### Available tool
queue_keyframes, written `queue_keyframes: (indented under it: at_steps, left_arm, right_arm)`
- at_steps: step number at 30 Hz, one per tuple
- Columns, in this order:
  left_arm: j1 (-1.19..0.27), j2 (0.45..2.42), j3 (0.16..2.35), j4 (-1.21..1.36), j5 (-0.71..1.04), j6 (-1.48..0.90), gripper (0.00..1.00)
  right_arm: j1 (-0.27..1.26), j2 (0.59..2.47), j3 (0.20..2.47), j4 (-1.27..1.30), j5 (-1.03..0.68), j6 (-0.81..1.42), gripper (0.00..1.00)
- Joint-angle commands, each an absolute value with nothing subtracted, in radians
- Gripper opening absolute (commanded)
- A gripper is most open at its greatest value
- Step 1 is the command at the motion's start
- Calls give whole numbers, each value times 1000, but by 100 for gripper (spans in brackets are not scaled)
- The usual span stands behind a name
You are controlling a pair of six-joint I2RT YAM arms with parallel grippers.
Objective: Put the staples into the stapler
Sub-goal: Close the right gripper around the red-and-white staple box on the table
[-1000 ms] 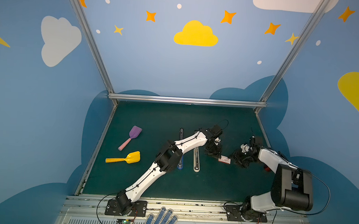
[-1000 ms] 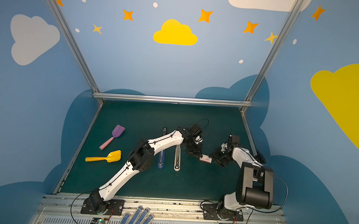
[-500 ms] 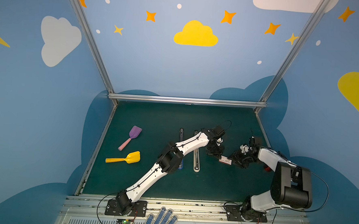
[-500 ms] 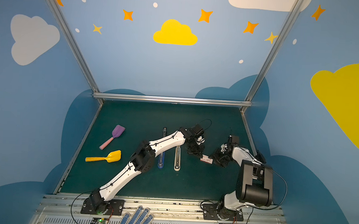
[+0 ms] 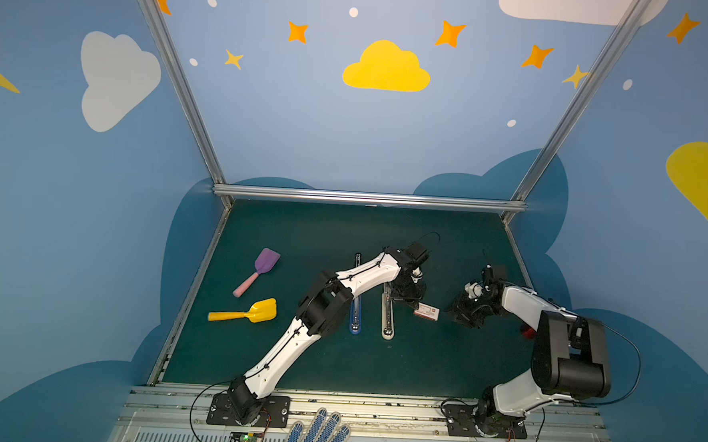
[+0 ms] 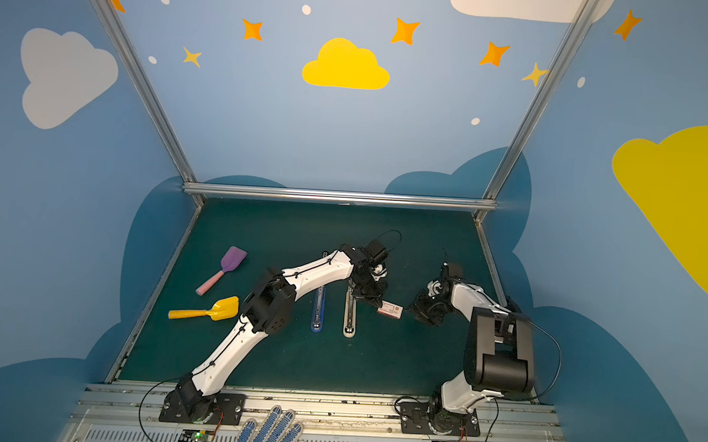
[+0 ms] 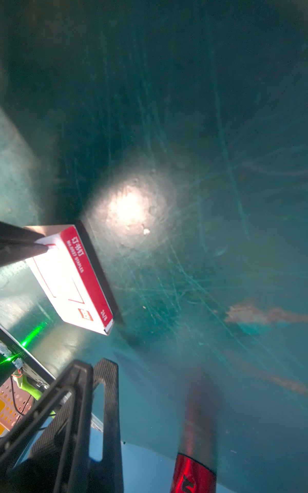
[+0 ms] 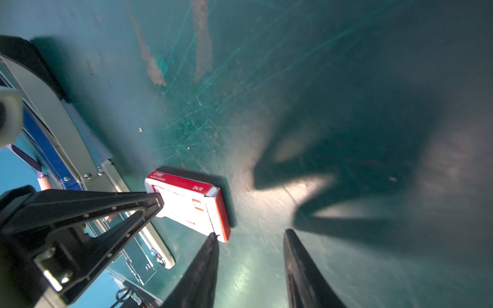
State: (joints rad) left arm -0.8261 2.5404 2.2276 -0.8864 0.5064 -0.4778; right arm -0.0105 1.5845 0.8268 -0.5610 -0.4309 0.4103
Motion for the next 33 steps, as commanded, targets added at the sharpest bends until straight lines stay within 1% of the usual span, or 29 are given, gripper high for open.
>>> queue_keyframes:
  at_steps: [1, 9, 16, 25, 33]
  left_arm:
    - [-828, 2524, 2202, -893, 474, -462, 4]
    - [-825, 2517, 2187, -881, 480, -466, 4]
    - [-826, 2507, 2168, -864, 488, -469, 4]
    - [-825, 2498, 2149, -847, 492, -474, 4]
    - [-824, 2496, 2143, -842, 494, -472, 4]
  right_arm:
    - [10, 1604, 853, -599, -434, 391, 41]
    - [56, 1645, 893, -634, -395, 388, 41]
    - [81, 1680, 921, -661, -348, 398, 33]
    - [91, 1701, 935, -678, -297, 418, 27]
    - [87, 1651, 930, -690, -225, 449, 28]
